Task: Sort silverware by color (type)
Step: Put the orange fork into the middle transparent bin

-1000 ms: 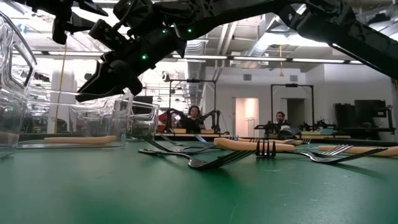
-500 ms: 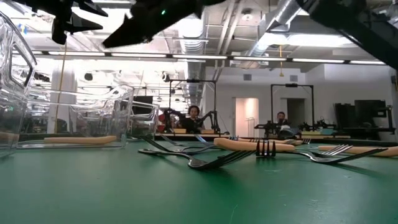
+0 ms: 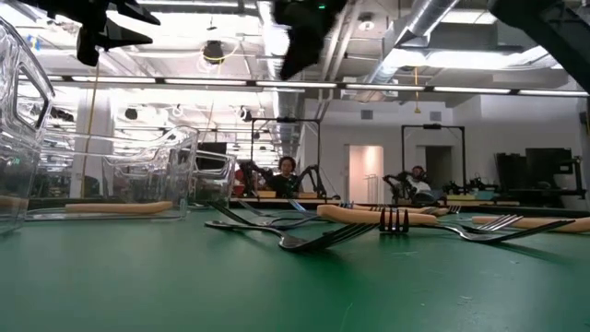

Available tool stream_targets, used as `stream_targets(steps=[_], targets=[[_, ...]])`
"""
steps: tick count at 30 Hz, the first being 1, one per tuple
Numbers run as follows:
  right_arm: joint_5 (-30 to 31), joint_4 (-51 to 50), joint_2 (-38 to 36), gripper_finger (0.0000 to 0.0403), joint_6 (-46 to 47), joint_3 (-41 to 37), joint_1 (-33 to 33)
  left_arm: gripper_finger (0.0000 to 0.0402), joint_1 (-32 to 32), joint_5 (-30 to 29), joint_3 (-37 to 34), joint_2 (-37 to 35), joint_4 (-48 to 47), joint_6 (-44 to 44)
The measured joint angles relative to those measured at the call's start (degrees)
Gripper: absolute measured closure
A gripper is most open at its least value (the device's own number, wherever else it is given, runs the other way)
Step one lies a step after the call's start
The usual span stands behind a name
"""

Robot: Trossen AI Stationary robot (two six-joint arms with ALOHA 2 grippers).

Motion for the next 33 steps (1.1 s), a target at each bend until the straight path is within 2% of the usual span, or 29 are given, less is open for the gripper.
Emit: stream_targets(steps=[10, 17, 20, 28, 33], targets=[[-0.01, -22.99, -1.21, 0.0276, 10.89, -0.5, -9.25, 0.023, 0.0, 0.0, 0.0, 0.0, 0.0, -0.02], [1.36, -22.54, -5.51, 0.0277, 13.4, -14.55, -11.74, 0.023, 0.0, 0.0, 0.0, 0.0, -0.03, 0.04], [1.71, -17.31, -8.05, 0.0277, 14.94, -24.33, -13.1, 0.023, 0.0, 0.0, 0.0, 0.0, -0.11, 0.2], [1.35, 6.24, -15.6, 0.0277, 20.45, -51.95, -13.48, 0.023, 0.0, -0.04, 0.0, 0.0, -0.57, -0.09], [1.24, 17.85, -16.92, 0.0262, 24.38, -62.61, -13.92, 0.023, 0.0, -0.08, 0.0, 0.0, -0.57, -0.5]])
